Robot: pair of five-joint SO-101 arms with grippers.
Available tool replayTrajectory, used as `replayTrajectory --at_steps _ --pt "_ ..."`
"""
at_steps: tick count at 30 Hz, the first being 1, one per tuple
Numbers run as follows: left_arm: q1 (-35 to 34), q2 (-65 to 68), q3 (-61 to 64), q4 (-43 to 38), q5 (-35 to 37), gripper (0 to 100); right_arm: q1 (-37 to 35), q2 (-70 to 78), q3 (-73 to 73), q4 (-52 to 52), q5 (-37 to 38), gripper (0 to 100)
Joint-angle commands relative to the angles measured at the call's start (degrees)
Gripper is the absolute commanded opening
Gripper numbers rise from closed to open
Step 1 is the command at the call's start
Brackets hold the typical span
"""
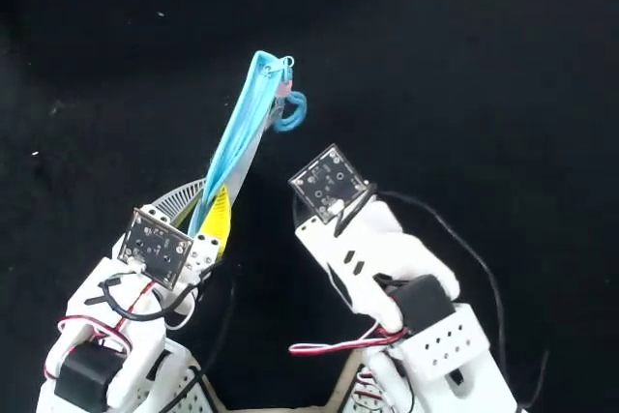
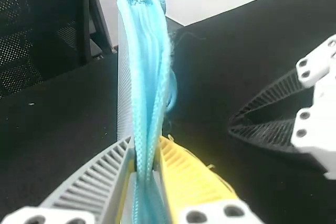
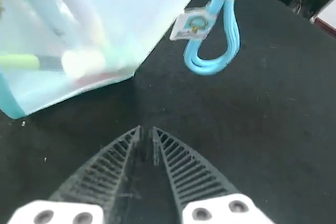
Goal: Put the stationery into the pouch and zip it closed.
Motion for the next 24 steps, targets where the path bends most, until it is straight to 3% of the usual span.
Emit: replayTrajectory --at_steps 1,9,14,20,24 --pt "-0.84 0.44 -0.84 -0.35 0.53 3 0.53 -0.84 0.92 -3.34 -0.53 1.1" --pt "-12.97 4.84 -12.26 -0.35 0.18 3 0.53 -0.84 4.09 -6.15 -0.53 1.1" --pt "-18.42 18.90 -21.49 -1.14 0.09 3 0.53 -0.84 4.09 -6.07 -0.53 1.1" --pt "-25.80 38.33 -32.57 -11.16 -0.09 3 0.53 -0.84 4.09 -5.89 -0.53 1.1" --pt "-29.49 49.58 -43.30 -13.98 -4.75 3 0.53 -0.84 4.09 -5.80 -0.53 1.1"
